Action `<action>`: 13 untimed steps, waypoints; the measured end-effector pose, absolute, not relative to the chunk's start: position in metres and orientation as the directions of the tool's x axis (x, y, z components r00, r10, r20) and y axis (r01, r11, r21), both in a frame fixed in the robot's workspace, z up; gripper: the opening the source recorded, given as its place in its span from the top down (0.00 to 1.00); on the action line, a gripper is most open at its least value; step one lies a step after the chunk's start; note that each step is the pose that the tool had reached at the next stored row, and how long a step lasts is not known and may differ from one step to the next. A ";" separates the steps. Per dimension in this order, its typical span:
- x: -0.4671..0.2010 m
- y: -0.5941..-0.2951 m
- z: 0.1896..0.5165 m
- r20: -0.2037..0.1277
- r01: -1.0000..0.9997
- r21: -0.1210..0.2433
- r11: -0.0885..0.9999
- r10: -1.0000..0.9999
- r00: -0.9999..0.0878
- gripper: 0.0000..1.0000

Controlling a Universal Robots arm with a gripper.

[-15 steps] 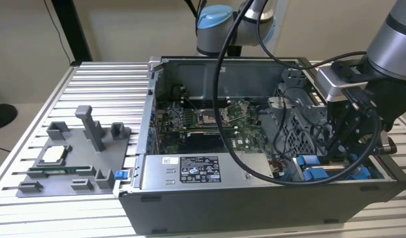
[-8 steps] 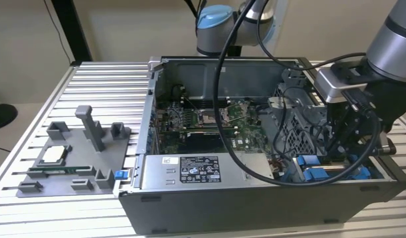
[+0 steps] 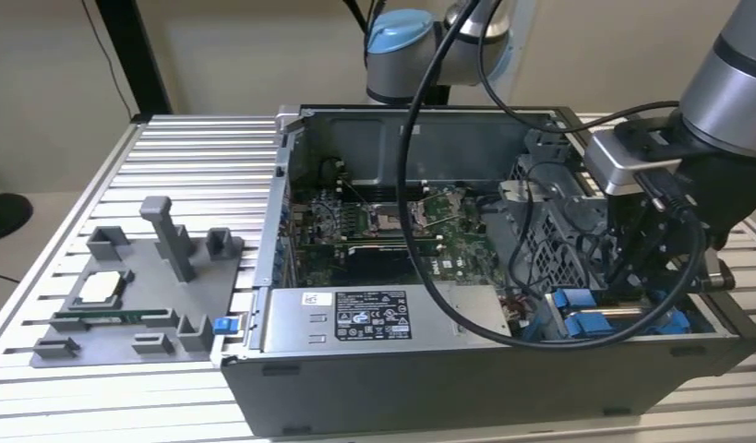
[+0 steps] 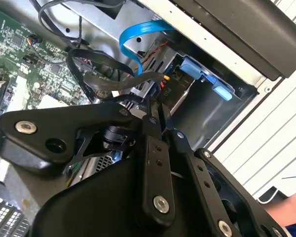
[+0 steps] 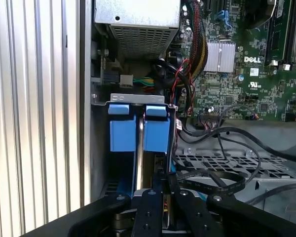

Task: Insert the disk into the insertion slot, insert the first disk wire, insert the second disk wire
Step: 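Insert the second disk wire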

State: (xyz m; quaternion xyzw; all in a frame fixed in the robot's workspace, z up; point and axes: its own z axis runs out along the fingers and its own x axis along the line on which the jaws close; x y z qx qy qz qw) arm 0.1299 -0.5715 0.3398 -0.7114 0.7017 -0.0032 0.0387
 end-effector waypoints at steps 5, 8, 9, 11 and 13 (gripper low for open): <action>0.130 -0.572 0.335 -0.048 -0.998 -0.059 -0.012 -0.999 0.015 1.00; 0.130 -0.572 0.333 -0.049 -0.998 -0.060 -0.012 -0.999 0.015 1.00; 0.130 -0.572 0.332 -0.050 -0.998 -0.059 -0.012 -0.999 0.015 1.00; 0.130 -0.571 0.332 -0.051 -0.998 -0.059 -0.012 -0.999 0.015 0.00; 0.130 -0.572 0.338 -0.053 -0.998 -0.060 -0.012 -0.998 0.015 0.00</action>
